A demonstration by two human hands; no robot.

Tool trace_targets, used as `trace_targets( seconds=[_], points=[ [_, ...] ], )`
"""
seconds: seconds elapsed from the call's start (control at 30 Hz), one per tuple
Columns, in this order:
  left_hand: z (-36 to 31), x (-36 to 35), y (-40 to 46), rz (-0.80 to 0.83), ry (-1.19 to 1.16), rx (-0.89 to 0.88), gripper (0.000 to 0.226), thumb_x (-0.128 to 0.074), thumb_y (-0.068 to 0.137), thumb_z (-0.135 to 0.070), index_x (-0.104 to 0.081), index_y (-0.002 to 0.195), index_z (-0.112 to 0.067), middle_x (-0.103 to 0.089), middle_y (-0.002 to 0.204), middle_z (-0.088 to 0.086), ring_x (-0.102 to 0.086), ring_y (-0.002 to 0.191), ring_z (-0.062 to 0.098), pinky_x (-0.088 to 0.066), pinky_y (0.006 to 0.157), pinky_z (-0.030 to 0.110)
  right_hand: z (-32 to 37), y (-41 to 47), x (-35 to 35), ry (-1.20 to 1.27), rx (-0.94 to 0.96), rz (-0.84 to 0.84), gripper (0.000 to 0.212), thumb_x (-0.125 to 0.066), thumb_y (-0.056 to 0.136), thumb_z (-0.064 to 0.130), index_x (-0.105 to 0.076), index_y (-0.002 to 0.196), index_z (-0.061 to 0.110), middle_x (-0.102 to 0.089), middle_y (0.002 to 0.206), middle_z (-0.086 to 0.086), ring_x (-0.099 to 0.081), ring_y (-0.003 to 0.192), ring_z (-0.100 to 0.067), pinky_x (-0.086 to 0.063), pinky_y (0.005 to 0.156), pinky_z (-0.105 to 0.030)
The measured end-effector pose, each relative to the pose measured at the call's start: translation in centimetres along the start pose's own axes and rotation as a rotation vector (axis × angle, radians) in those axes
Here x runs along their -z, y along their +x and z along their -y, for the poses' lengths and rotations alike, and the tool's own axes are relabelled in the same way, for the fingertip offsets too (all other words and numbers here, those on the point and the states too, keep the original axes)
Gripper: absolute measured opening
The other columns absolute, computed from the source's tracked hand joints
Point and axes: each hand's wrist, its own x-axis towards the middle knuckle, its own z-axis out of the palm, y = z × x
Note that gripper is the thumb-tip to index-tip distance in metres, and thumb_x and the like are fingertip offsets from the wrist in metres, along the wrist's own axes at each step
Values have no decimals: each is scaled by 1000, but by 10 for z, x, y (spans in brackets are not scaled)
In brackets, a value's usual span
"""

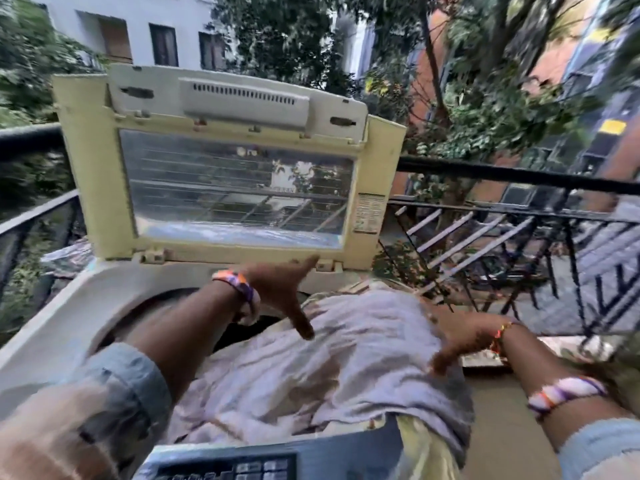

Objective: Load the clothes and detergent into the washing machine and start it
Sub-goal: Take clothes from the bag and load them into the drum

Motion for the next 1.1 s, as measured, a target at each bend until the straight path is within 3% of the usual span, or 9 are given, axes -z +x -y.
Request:
trace_targets(
  seconds=[0.13, 0.2, 0.4, 0.5, 0.57, 0.67, 0.77, 0.97, 1.1],
  points=[
    [-82, -19, 23, 54, 101, -203, 141, -88, 52, -37, 15, 147, -19, 7, 157, 15, -6, 146, 31, -14, 120, 39, -16, -5, -49, 9, -4, 66, 156, -76, 43, 68, 26, 138, 0, 25, 150, -14, 16, 138, -16, 5, 106, -12],
    [-94, -48, 45, 131, 87, -159, 140, -88, 51, -34, 13, 147, -21, 6, 156, 17, -6, 145, 34, -17, 119, 43, -23, 2, -68, 41, 13, -5, 179, -62, 10, 86, 38, 133, 2, 29, 149, -16, 11, 140, -16, 0, 106, -11],
    [-111, -81, 58, -196, -243, -206, 79, -64, 60, -33, -39, 134, -24, -60, 125, 10, -58, 114, 29, -46, 89, 28, -65, 14, -116, 189, 4, -257, 143, -78, 44, 56, 41, 121, 34, 29, 151, -7, 20, 141, -19, -1, 118, -31],
    [-126, -68, 45, -330, -447, -268, 38, -64, 68, -22, -65, 106, -19, -72, 105, 9, -66, 95, 6, -42, 70, 13, -80, 5, -139, 321, -235, -333, 164, -64, 12, 85, 44, 125, 35, 30, 151, -3, 20, 142, -23, -9, 117, -49],
    [-134, -55, 39, -353, -690, -308, 20, -68, 72, -6, -69, 91, -10, -75, 85, 4, -60, 66, -18, -35, 57, -1, -80, -1, -150, 444, -250, -467, 163, -55, 7, 91, 34, 132, 36, 15, 155, 2, 9, 144, -18, -14, 117, -43],
    [-148, -28, 25, -307, -1119, -403, 17, -61, 77, 18, -62, 93, 15, -68, 60, -10, -57, 55, -16, -43, 55, 1, -64, -8, -136, 624, -143, -724, 125, -78, 30, 61, -17, 137, 40, -41, 125, 17, -40, 126, -8, -33, 92, -17],
    [-155, 6, 16, -367, -1346, -474, 21, -63, 74, 18, -62, 79, -3, -67, 50, -11, -60, 53, -12, -46, 52, 4, -48, -11, -96, 827, 40, -1010, 79, -77, 26, 73, -58, 92, 33, -67, 79, 27, -62, 86, 8, -48, 72, -21],
    [-111, 70, -9, -544, -1697, -522, 22, -57, 65, -4, -74, 58, -15, -71, 58, -6, -66, 56, -1, -53, 54, 14, 12, -26, 12, 653, 392, -1485, 37, -65, 61, 38, -61, 89, 14, -66, 76, 16, -55, 68, 16, -48, 63, -16],
    [-47, 87, -36, -734, -1569, -521, 22, -55, 63, -7, -66, 80, -17, -72, 62, -13, -65, 61, -6, -53, 59, 10, 73, -24, 67, 362, 464, -1577, 34, -58, 73, 34, -61, 83, 2, -64, 77, -10, -53, 67, -6, -39, 58, -19]
  ],
)
